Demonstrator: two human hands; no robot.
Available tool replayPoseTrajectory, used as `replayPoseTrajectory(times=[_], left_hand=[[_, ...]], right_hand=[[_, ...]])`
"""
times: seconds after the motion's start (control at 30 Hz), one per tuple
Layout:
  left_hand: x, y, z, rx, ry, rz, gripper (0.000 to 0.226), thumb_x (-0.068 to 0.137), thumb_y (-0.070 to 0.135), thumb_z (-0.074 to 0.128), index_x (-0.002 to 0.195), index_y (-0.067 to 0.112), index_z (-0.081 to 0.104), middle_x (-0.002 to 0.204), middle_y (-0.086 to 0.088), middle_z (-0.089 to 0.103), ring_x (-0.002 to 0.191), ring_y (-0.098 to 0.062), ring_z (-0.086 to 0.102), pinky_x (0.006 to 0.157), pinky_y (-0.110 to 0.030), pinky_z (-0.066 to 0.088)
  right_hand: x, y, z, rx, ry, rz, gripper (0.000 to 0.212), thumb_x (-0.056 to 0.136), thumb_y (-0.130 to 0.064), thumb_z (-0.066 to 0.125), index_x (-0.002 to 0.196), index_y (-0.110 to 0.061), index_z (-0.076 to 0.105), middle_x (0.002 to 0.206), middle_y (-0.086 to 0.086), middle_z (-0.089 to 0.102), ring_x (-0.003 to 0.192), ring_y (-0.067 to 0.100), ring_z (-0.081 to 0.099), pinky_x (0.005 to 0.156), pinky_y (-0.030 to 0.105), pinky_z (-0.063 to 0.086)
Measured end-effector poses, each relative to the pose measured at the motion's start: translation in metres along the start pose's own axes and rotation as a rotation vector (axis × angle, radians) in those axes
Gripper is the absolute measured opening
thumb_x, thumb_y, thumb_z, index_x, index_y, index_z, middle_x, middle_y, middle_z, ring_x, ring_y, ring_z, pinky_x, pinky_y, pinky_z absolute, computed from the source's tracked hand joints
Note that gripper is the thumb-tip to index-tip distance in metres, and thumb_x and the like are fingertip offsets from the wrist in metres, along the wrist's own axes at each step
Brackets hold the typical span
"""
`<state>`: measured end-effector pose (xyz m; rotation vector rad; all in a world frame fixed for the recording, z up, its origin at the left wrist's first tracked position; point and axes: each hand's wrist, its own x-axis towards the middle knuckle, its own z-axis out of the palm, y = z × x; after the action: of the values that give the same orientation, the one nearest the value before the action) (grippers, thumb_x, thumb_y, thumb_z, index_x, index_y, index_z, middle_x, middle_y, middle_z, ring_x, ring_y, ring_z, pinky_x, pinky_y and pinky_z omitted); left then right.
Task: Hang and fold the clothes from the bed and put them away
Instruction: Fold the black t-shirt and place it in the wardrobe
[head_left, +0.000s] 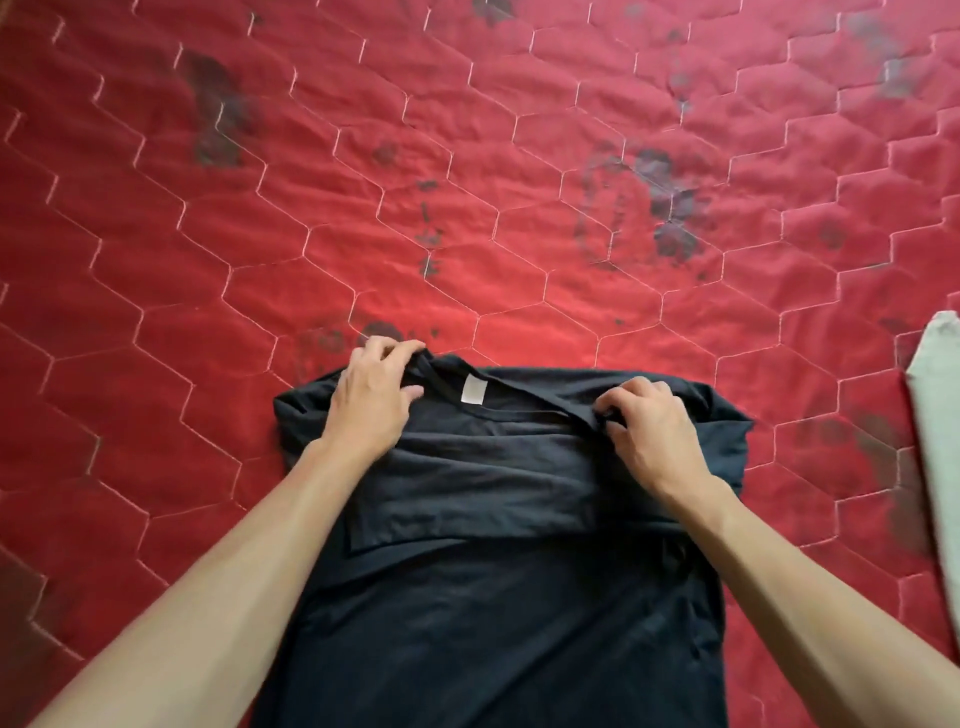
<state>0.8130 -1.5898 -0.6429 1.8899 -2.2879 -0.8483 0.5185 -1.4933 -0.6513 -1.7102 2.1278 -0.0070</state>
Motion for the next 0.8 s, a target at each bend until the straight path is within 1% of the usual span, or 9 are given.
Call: replayPoseTrajectory(times=[0.1,0.17,0.23,0.33,0.4,0.47,0.57,0.67,0.8], left_hand=[[0.016,-0.001,-0.003,-0.062,-0.02,-0.089,0.055,0.085,0.021,0.075,0.135,0.026,0.052,0.097,0.003,0.059,0.098,-0.024,0.057,0.09,-0.04,0.044],[0.03,-0.004,-0.011,-0.113,-0.067,-0.115,0.034,0.081,0.025,0.079,0.113,0.028,0.066,0.078,0.01,0.061,0.087,-0.022,0.061,0.081,-0.035,0.046],[0.045,-0.007,-0.023,-0.125,-0.09,-0.127,0.017,0.075,0.028,0.083,0.088,0.028,0.073,0.073,0.008,0.061,0.081,-0.022,0.063,0.075,-0.031,0.046],[0.068,-0.004,-0.039,-0.218,-0.021,-0.172,0.019,0.067,0.025,0.089,0.077,0.026,0.073,0.074,0.005,0.065,0.076,-0.016,0.06,0.073,-0.028,0.045],[0.08,0.001,-0.045,-0.213,-0.041,-0.2,0.019,0.066,0.024,0.089,0.077,0.024,0.073,0.075,0.005,0.065,0.08,-0.016,0.059,0.076,-0.028,0.043],[0.089,0.002,-0.045,-0.245,-0.134,-0.242,0.018,0.067,0.019,0.087,0.074,0.023,0.071,0.077,0.007,0.067,0.086,-0.019,0.062,0.083,-0.031,0.046],[0.087,0.001,-0.04,-0.29,-0.266,-0.258,0.019,0.074,0.012,0.081,0.075,0.021,0.065,0.079,0.002,0.068,0.078,-0.016,0.06,0.074,-0.026,0.046],[0.082,-0.003,-0.04,-0.347,-0.217,-0.201,0.026,0.077,0.003,0.079,0.078,0.019,0.06,0.078,-0.002,0.067,0.069,-0.012,0.056,0.065,-0.016,0.042],[0.084,-0.015,-0.046,-0.467,0.017,-0.163,0.037,0.075,-0.007,0.077,0.074,0.024,0.056,0.08,0.002,0.068,0.071,-0.005,0.062,0.075,-0.018,0.049]], right_hand=[[0.02,0.003,-0.007,0.146,0.106,-0.089,0.005,0.085,-0.017,0.075,0.088,-0.013,0.076,0.091,0.006,0.069,0.087,0.034,0.058,0.078,0.04,0.046],[0.039,0.005,-0.019,0.244,0.163,-0.08,0.01,0.087,-0.022,0.073,0.085,-0.012,0.076,0.09,0.006,0.069,0.085,0.031,0.06,0.078,0.036,0.046],[0.063,0.004,-0.034,0.28,0.213,-0.036,0.013,0.087,-0.025,0.073,0.086,-0.012,0.077,0.092,0.006,0.068,0.084,0.026,0.061,0.079,0.035,0.048],[0.096,0.005,-0.06,0.285,0.227,0.08,0.019,0.09,-0.028,0.07,0.093,-0.011,0.079,0.095,0.01,0.069,0.086,0.024,0.062,0.081,0.035,0.049],[0.104,0.004,-0.074,0.363,0.107,0.102,0.022,0.092,-0.032,0.067,0.092,-0.013,0.078,0.093,0.008,0.073,0.081,0.017,0.063,0.078,0.028,0.046],[0.099,0.001,-0.078,0.437,-0.165,0.083,0.025,0.09,-0.044,0.067,0.092,-0.021,0.075,0.09,-0.001,0.073,0.074,0.006,0.062,0.074,0.023,0.044],[0.078,-0.002,-0.058,0.25,-0.514,0.039,0.032,0.072,-0.049,0.083,0.09,-0.028,0.066,0.084,-0.008,0.065,0.079,0.013,0.061,0.074,0.026,0.046],[0.072,0.005,-0.038,0.261,-0.363,0.03,0.035,0.076,-0.035,0.083,0.065,-0.025,0.052,0.067,-0.005,0.055,0.071,0.021,0.053,0.064,0.031,0.04],[0.086,0.005,-0.048,0.45,0.08,0.099,0.015,0.08,-0.028,0.08,0.082,-0.019,0.068,0.077,0.0,0.064,0.072,0.016,0.054,0.062,0.022,0.033]])
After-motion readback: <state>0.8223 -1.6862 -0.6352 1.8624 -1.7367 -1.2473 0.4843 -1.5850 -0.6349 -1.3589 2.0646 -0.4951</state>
